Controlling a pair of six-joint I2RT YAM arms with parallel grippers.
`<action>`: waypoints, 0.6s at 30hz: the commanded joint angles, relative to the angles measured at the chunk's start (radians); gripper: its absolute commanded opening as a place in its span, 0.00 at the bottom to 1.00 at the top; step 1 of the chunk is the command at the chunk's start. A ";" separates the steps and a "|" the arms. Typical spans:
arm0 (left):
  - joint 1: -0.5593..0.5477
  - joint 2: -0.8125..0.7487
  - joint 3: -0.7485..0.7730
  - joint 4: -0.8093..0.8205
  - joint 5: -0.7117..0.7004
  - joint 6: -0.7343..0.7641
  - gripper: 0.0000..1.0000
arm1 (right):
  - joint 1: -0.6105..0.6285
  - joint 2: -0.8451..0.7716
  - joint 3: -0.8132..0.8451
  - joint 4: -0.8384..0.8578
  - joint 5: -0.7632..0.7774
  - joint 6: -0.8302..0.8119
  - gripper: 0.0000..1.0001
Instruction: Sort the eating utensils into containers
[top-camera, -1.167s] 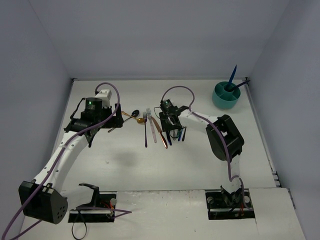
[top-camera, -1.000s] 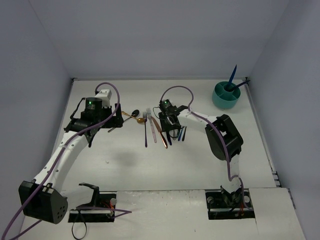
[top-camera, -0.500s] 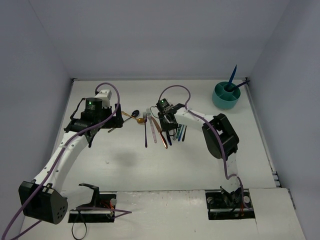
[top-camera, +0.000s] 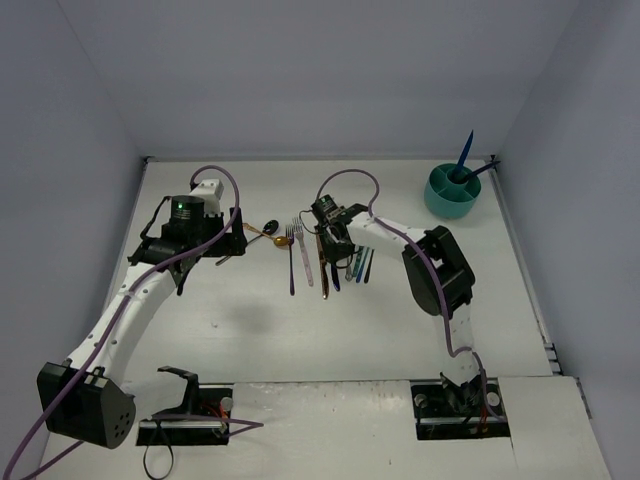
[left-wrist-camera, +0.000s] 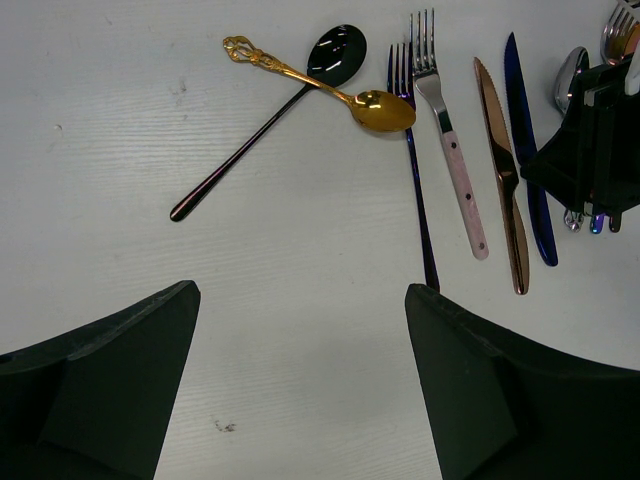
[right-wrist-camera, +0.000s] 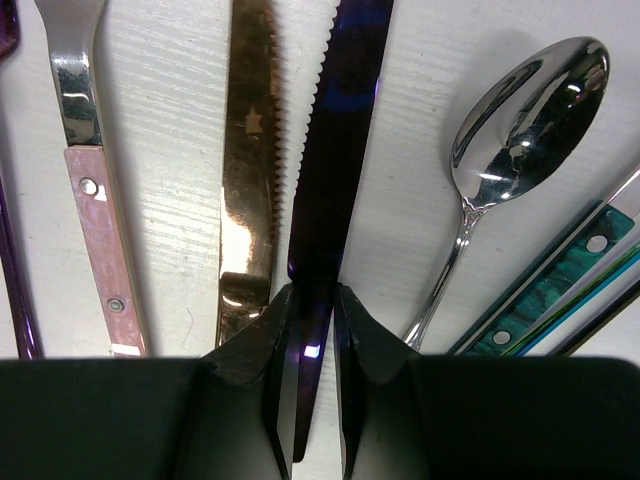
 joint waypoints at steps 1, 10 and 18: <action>0.006 -0.022 0.036 0.027 0.006 -0.008 0.82 | -0.011 -0.029 0.053 -0.066 0.004 -0.014 0.00; 0.005 -0.027 0.035 0.027 0.001 -0.007 0.82 | -0.060 -0.210 0.149 -0.062 0.130 -0.079 0.00; 0.006 -0.029 0.035 0.028 0.004 -0.009 0.82 | -0.227 -0.354 0.184 0.008 0.215 -0.157 0.00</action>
